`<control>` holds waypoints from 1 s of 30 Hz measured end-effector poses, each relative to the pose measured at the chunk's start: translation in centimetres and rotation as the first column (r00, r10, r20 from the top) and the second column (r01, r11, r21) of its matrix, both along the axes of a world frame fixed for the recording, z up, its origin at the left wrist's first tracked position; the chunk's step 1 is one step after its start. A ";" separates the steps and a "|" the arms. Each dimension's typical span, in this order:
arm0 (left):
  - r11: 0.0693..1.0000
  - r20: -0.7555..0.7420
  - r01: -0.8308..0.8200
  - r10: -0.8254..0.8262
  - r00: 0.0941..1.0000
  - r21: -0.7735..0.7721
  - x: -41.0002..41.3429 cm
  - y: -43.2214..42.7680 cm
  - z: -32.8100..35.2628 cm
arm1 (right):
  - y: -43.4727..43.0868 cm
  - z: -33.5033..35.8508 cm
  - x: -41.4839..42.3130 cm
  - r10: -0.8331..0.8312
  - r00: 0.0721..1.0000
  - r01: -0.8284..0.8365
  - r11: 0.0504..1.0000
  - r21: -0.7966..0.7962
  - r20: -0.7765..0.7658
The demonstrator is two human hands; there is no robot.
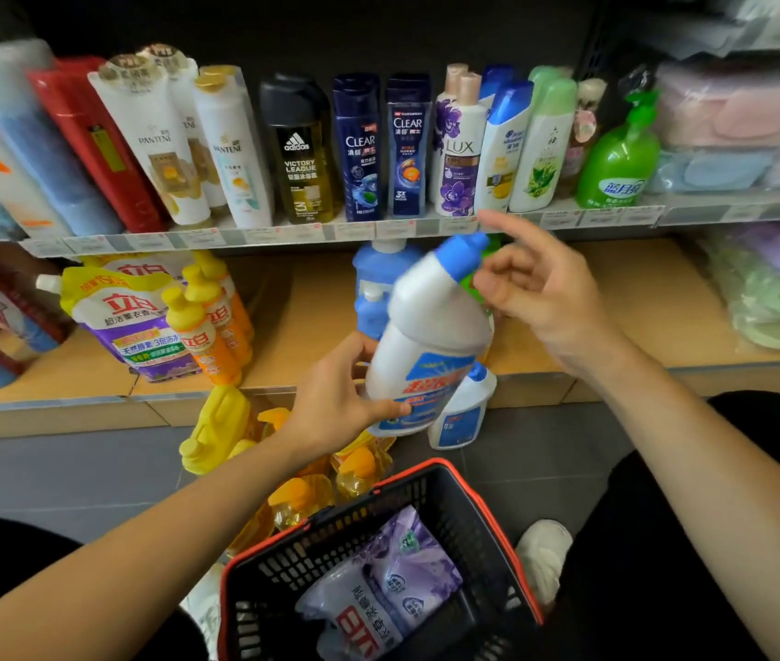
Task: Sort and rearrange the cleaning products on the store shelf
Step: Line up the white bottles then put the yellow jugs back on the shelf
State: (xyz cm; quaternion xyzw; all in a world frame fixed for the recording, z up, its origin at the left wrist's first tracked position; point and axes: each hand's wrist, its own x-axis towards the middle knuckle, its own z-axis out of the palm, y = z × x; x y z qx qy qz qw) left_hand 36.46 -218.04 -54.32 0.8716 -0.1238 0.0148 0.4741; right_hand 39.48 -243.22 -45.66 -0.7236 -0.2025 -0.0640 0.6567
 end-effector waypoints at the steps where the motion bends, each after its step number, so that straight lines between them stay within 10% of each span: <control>1: 0.998 0.000 0.016 -0.016 1.000 0.064 0.1 -0.3 -0.3 | -0.5 0.6 0.1 0.037 0.999 -0.037 0.999 -0.032 0.004; 9: 0.967 -0.015 0.079 -0.078 0.997 0.243 1.3 -4.0 -3.2 | -4.7 0.5 0.4 0.082 0.991 -0.102 0.975 -0.200 -0.106; 17: 0.979 -0.108 0.204 -0.202 0.973 0.002 4.7 -10.4 -5.6 | -8.8 0.0 3.0 -0.073 0.991 0.052 0.983 -0.177 -0.112; 30: 0.847 -0.184 0.280 -0.218 0.958 0.453 11.8 -13.4 -10.7 | -15.6 -2.9 9.3 -0.451 0.891 0.422 0.867 -0.265 -0.056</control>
